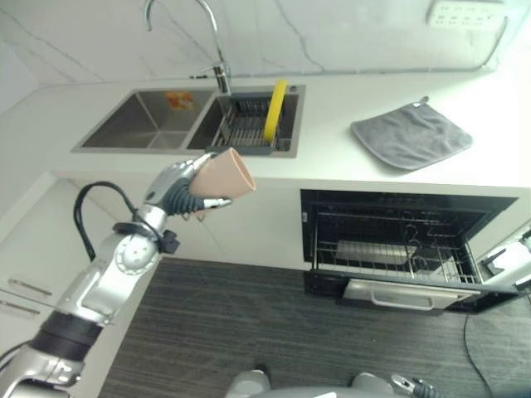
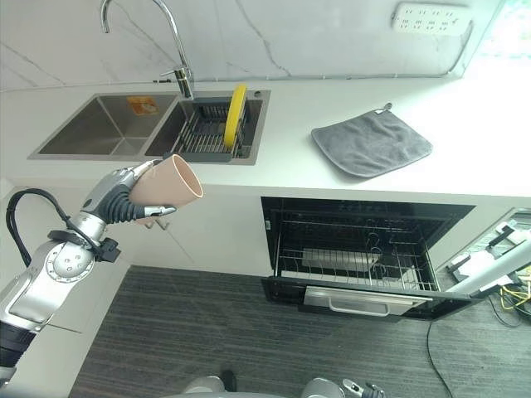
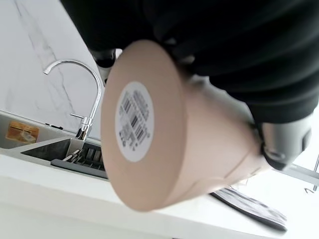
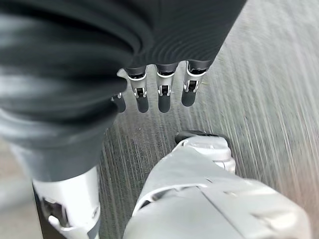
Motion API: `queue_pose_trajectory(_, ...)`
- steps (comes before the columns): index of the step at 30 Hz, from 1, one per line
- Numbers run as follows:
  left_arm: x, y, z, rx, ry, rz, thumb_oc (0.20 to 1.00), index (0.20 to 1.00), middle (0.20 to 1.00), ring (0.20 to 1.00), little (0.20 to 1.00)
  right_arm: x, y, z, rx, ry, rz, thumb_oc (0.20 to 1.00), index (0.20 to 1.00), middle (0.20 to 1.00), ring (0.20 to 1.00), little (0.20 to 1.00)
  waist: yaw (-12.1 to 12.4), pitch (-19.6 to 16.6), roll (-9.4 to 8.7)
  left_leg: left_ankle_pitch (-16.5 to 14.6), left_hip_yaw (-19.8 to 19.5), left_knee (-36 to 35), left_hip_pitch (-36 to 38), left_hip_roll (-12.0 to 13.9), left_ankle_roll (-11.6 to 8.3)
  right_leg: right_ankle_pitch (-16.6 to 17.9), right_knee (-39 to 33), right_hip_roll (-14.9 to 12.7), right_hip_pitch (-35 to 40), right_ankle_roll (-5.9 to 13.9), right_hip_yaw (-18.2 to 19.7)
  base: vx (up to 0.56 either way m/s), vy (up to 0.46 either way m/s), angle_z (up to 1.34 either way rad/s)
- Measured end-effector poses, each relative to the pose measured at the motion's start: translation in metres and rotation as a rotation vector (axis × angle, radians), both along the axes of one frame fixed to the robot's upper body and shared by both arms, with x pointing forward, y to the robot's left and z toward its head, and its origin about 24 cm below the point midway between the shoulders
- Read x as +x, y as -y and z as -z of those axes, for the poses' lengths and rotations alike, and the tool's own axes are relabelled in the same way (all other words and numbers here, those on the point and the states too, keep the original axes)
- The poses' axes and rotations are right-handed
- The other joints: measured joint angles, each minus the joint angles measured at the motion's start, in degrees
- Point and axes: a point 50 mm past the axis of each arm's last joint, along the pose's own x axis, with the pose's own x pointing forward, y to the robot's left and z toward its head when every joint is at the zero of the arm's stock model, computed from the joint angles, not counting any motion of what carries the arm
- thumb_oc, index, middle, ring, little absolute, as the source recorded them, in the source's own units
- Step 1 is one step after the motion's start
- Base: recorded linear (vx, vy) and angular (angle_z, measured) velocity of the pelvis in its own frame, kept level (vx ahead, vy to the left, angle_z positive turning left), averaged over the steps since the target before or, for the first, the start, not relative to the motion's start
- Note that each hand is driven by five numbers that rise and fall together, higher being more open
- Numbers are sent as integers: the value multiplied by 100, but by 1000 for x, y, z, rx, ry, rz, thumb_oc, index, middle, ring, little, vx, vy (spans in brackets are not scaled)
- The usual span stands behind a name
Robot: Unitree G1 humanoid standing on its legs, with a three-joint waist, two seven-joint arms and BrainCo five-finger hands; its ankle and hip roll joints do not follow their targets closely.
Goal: Place the dishes in the dishwasher.
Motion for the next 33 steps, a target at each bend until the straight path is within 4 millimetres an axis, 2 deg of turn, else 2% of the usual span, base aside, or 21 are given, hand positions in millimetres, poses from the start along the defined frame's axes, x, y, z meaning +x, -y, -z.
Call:
queue_pose_trajectory(2, 0, 1, 1, -6, 5, 4, 200, 200, 200, 200, 200, 3, 5, -3, -14, 12, -7, 1000, 1000, 1000, 1000, 1000, 19, -5, 34, 40, -6, 79, -101, 31, 1, 29, -57, 0, -23, -40, -16, 22, 137, 3)
queue_pose_trajectory(3, -1, 3, 0, -21, 24, 7, 200, 200, 200, 200, 200, 4, 8, -4, -24, 21, -9, 1000, 1000, 1000, 1000, 1000, 21, 32, 25, 47, -30, 618, -469, 58, -24, 119, -188, -38, -44, -110, -21, 60, 147, -2)
queue_pose_trajectory(4, -2, 5, -1, -22, 31, 21, 200, 200, 200, 200, 200, 4, 10, -5, -30, 26, -10, 1000, 1000, 1000, 1000, 1000, 35, 73, -34, 2, 153, 759, -648, 185, -10, 247, -373, -102, 7, -117, -120, 87, 187, 18)
queue_pose_trajectory(5, -2, 7, -1, -25, 36, 33, 200, 200, 200, 200, 200, 1, 11, -5, -35, 18, -3, 1000, 1000, 1000, 1000, 1000, -98, 71, -9, 47, 349, 448, -601, 308, -29, 274, -450, -96, 128, -95, -228, 100, 174, 7)
queue_pose_trajectory(6, -3, 12, 0, -46, 42, 49, 200, 200, 200, 200, 200, -6, 17, -5, -47, 2, 10, 1000, 1000, 1000, 1000, 1000, -127, 68, 69, 187, 326, -101, -365, 372, -89, 290, -502, -86, 173, -43, -213, 77, 130, 13)
queue_pose_trajectory(7, -3, 15, 1, -62, 42, 61, 200, 200, 200, 200, 200, -7, 24, -8, -65, 0, 9, 1000, 1000, 1000, 1000, 1000, -167, 41, 236, 493, 331, -344, -223, 430, -34, 301, -533, -43, 282, 53, -219, 58, 88, -2)
queue_pose_trajectory(8, -2, 19, 3, -72, 40, 73, 200, 200, 200, 200, 200, -9, 31, -11, -84, 2, 6, 1000, 1000, 1000, 1000, 1000, -238, 16, 399, 622, 340, -493, -133, 461, -149, 298, -532, -6, 319, 137, -253, 68, 57, 9)
queue_pose_trajectory(9, -2, 21, 3, -74, 38, 81, 200, 200, 200, 200, 200, -8, 32, -11, -88, 6, 6, 1000, 1000, 1000, 1000, 1000, -280, 9, 410, 672, 353, -638, -36, 365, -219, 297, -522, -106, 299, 214, -236, 62, 18, 9)
queue_pose_trajectory(10, -1, 25, 3, -74, 35, 95, 200, 200, 200, 200, 200, -7, 28, -10, -73, 23, -12, 1000, 1000, 1000, 1000, 1000, -277, 15, 320, 712, 395, -821, 31, 134, -142, 318, -564, -294, 268, 387, -173, 72, 7, 2)
queue_pose_trajectory(13, 0, 24, 3, -75, 35, 90, 200, 200, 200, 200, 200, -4, 9, -5, -13, 65, -34, 1000, 1000, 1000, 1000, 1000, -270, 5, 157, 724, 462, -920, 109, -50, -47, 531, -893, -417, 429, 544, -161, 17, -6, 0)
queue_pose_trajectory(18, -1, 22, 4, -79, 40, 82, 200, 200, 200, 200, 200, 19, -4, -10, 12, 175, -88, 1000, 1000, 1000, 1000, 1000, -247, -15, 88, 716, 515, -925, 192, -26, -34, 599, -1026, -357, 510, 550, -117, 1, -46, -7)
queue_pose_trajectory(24, -2, 26, 4, -113, 54, 101, 200, 200, 200, 200, 200, 18, 2, -12, -2, 175, -88, 1000, 1000, 1000, 1000, 1000, -289, -64, 61, 696, 667, -947, 385, 83, -40, 573, -1016, -269, 556, 505, 37, 7, -47, -16)
queue_pose_trajectory(28, -5, 29, 14, -229, 15, 123, 200, 200, 200, 200, 200, 22, -2, -18, 29, 221, -150, 1000, 1000, 1000, 1000, 1000, -385, -190, -6, 695, 748, -948, 439, 102, -40, 584, -1011, -237, 545, 479, 120, -8, -36, -11)
queue_pose_trajectory(31, -2, 29, 33, -400, -51, 98, 200, 200, 200, 200, 200, 46, -21, -33, 89, 350, -275, 1000, 1000, 1000, 1000, 1000, -518, -295, -79, 690, 817, -970, 487, 135, -49, 598, -1013, -187, 527, 454, 198, -29, -33, -14)
queue_pose_trajectory(33, -1, 24, 42, -468, -89, 72, 200, 200, 200, 200, 200, 54, -27, -39, 116, 389, -293, 1000, 1000, 1000, 1000, 1000, -540, -345, -119, 687, 871, -971, 496, 162, -47, 579, -1006, -165, 485, 431, 255, -41, -20, -15)
